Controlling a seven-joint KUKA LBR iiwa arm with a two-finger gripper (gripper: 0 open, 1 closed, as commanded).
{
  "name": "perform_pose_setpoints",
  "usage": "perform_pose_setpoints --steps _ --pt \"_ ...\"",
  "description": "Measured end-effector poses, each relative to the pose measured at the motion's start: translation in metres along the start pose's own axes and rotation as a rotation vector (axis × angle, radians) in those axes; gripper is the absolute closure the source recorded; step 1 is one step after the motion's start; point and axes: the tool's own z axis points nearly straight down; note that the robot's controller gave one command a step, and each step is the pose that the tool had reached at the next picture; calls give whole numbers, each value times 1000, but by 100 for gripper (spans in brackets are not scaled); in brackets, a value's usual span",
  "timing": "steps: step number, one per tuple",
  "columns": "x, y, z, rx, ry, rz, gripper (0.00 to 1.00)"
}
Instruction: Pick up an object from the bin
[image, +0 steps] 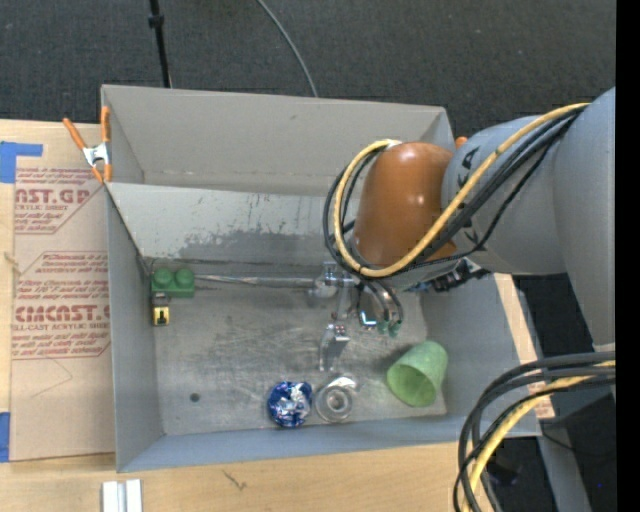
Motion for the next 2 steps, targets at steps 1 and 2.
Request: perform_pose_setpoints --steps 1,2 --pt "53 58 51 5 -33 -203 0" --pt "72 77 27 0 -14 -205 0"
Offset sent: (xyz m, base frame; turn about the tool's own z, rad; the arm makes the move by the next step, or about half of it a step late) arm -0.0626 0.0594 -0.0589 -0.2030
